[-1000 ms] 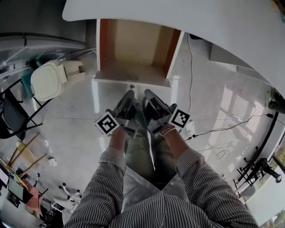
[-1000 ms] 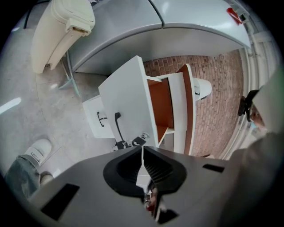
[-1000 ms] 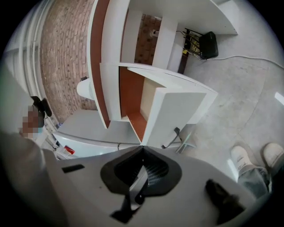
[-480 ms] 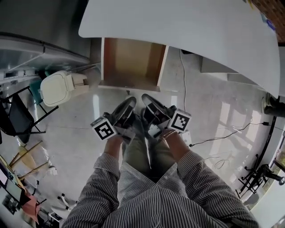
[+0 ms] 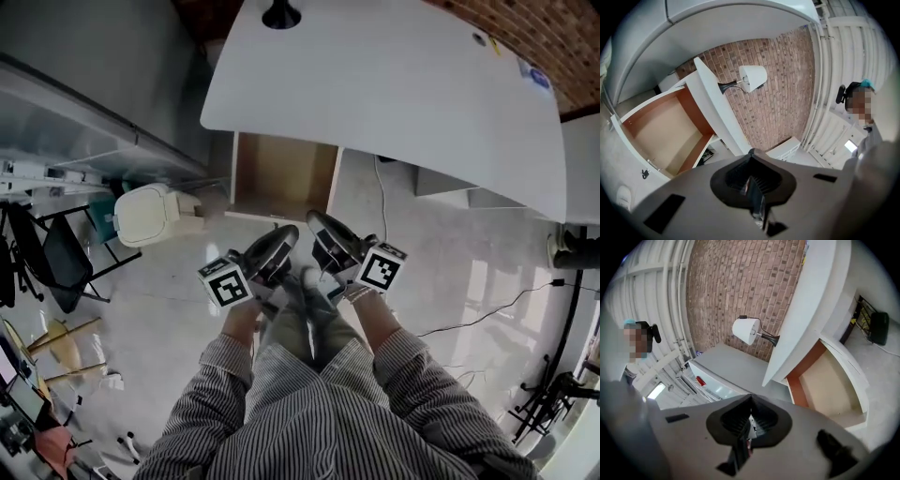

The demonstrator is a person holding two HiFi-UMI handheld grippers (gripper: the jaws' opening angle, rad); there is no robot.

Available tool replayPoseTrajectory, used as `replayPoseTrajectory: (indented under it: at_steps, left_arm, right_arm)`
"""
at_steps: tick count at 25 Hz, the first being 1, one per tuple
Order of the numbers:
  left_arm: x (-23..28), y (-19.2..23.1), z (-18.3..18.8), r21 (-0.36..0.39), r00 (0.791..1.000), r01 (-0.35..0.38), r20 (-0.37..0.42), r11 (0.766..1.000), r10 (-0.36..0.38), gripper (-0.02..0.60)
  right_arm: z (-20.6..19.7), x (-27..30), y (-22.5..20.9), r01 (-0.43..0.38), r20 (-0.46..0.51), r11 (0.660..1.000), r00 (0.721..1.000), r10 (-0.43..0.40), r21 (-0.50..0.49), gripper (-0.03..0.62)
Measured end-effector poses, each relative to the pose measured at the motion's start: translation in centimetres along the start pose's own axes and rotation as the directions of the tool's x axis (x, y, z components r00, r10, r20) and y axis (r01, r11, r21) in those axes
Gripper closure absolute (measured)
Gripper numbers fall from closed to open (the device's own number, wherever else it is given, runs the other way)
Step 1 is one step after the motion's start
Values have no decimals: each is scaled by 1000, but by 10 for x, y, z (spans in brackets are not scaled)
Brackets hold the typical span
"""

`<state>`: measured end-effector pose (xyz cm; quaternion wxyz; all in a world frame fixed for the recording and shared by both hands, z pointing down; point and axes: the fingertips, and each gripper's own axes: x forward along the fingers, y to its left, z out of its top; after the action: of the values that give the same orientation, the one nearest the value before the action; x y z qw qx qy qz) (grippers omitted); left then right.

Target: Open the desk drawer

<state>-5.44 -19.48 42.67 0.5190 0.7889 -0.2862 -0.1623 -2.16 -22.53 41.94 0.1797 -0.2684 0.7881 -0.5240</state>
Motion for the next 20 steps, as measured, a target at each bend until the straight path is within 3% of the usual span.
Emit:
replayPoseTrajectory:
  at_steps: [2, 8, 13, 16, 20]
  left_arm:
    - [0, -15, 7, 44, 1000, 5, -5, 999, -5, 569]
    - [1, -59, 18, 158, 996, -84, 26, 984, 81, 569]
    - [-2, -84, 30, 247, 978, -207, 70, 947, 196, 569]
    - [-7, -94, 44, 255, 962, -271, 115, 928, 249, 569]
    - [-7, -117, 56, 244, 969, -239, 122, 940, 215, 569]
  right_arm:
    - [9, 4, 16, -17, 4, 999, 1000, 18, -33, 577]
    - [31, -6, 60, 10, -33, 984, 999, -16, -181, 577]
    - [45, -15, 95, 25, -66, 955, 997, -46, -296, 577]
    - [50, -15, 112, 16, -64, 949, 997, -38, -316, 577]
    - [51, -13, 131, 18, -92, 931, 994, -56, -366, 577]
